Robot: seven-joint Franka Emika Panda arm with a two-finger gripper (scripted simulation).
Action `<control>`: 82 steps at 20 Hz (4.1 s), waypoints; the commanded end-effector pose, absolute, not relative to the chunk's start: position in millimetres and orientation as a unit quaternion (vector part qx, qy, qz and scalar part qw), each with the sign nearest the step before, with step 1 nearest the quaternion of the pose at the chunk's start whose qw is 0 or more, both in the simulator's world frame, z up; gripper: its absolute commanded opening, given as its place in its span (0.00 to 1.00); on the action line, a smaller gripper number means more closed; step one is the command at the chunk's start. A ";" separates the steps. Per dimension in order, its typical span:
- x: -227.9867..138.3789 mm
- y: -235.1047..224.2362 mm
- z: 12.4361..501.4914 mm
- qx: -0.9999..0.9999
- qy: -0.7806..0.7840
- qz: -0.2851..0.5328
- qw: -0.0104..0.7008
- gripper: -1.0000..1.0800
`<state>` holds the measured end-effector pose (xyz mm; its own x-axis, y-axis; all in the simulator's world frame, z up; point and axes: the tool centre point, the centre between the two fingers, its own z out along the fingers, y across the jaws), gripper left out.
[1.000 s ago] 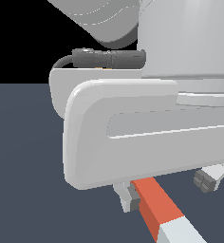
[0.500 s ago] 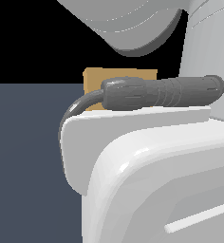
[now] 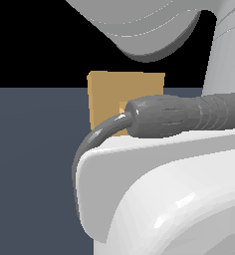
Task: Insert the peg into the horizontal hole in a box.
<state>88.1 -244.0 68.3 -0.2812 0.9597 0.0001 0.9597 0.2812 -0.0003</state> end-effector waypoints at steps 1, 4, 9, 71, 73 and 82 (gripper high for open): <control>88.2 -243.9 66.9 -0.599 -0.800 0.000 0.000 0.96; 88.1 -244.0 58.7 -0.599 -0.800 0.000 0.000 0.96; 87.5 -243.8 32.1 -0.599 -0.801 0.000 0.000 0.96; 73.4 -59.0 125.9 -0.606 -0.796 0.001 0.001 0.00; 75.4 -59.5 128.6 -0.606 -0.795 -0.001 -0.001 0.00; 73.0 -53.9 126.9 -0.606 -0.795 0.000 0.001 0.00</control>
